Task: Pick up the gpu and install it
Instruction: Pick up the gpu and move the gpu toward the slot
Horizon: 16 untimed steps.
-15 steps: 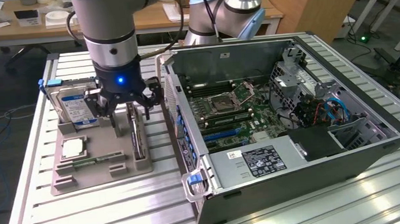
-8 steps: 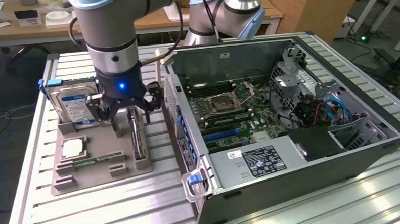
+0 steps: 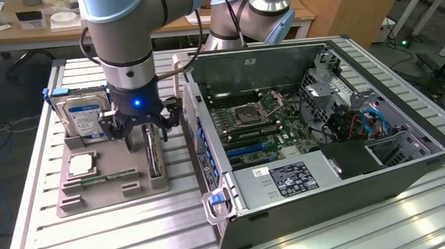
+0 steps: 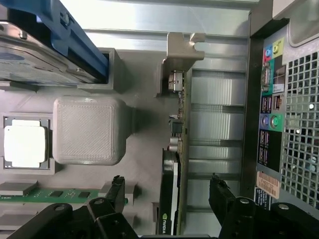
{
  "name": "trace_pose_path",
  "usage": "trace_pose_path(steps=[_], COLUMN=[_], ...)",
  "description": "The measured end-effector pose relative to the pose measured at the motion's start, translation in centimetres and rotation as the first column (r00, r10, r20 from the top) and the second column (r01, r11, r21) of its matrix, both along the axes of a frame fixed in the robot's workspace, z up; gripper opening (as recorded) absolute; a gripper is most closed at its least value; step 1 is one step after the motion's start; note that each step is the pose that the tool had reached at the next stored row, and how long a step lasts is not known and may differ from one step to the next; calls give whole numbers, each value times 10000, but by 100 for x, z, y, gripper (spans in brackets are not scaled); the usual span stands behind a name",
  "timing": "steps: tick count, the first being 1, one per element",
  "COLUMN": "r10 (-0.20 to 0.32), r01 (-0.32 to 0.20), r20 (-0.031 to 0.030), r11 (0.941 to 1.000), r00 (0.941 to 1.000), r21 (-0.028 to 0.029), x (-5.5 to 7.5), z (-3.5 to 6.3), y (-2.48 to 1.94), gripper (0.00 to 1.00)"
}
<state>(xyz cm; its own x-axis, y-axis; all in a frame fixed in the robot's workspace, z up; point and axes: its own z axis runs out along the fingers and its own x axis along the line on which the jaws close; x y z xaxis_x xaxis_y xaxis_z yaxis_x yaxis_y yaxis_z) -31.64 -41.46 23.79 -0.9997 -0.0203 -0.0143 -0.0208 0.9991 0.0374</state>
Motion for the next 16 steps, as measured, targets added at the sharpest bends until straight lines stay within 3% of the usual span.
trace_pose_path(steps=[10, 16], r10=[-32, -31], r01=[32, 31], r20=[0, 0], r11=[10000, 10000], r00=[10000, 10000], r21=[-1, -9], x=[0, 1], z=[-175, -178], y=[-41, -41], gripper=[78, 78])
